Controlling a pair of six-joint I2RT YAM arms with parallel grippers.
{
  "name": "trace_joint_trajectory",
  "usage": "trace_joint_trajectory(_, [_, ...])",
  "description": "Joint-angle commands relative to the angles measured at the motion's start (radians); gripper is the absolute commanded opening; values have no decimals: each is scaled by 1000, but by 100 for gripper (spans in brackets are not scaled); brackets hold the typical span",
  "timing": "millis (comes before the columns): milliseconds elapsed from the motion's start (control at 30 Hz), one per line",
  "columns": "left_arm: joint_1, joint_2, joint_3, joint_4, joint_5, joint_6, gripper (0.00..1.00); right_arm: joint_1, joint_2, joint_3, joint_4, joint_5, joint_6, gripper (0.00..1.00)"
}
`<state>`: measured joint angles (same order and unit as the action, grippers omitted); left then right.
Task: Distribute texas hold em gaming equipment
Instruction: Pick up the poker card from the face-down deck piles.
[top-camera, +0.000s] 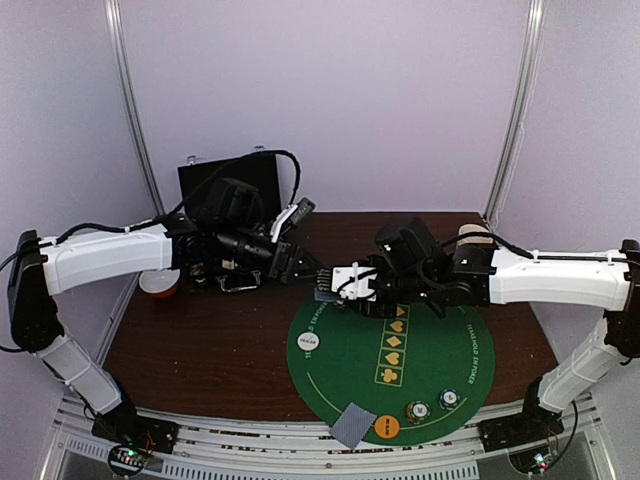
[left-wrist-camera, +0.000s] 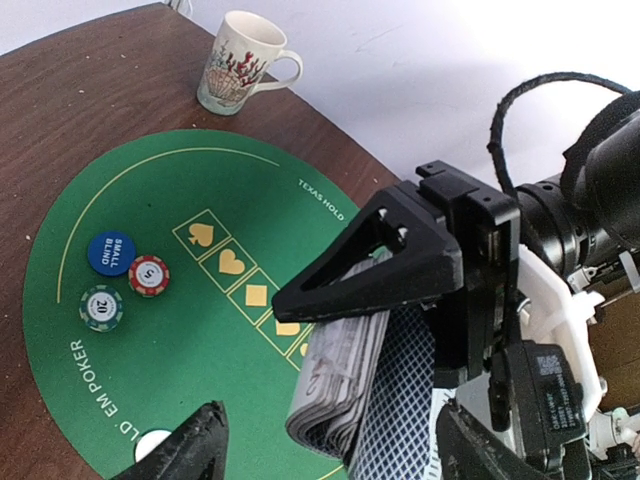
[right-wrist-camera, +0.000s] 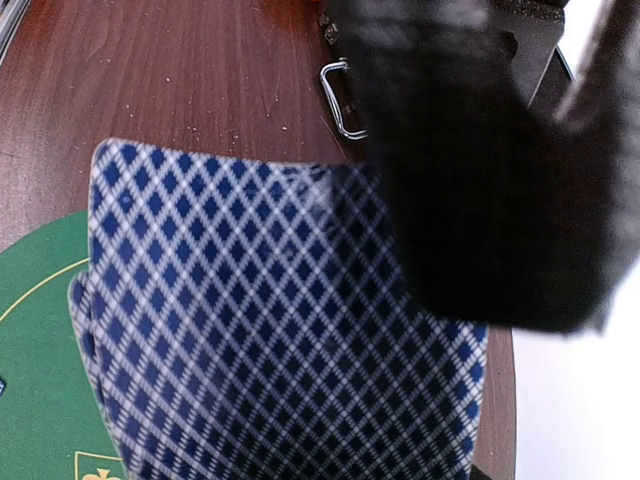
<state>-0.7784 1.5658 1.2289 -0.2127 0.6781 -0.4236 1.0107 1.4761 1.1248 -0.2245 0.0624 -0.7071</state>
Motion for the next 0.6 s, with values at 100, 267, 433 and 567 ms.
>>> trace_joint_trajectory(100, [8, -80, 10, -33, -59, 26, 53, -6, -37, -5, 21, -8, 12, 44])
trace_joint_trajectory(267, [8, -88, -12, -17, -36, 15, 30, -9, -38, -6, 22, -6, 11, 44])
trace_joint_trajectory(433, [7, -74, -20, -25, -22, 9, 29, -9, -39, -2, 19, -8, 8, 44])
trace_joint_trajectory(567, [7, -65, -20, -28, -28, 11, 35, -10, -39, -4, 20, -6, 4, 44])
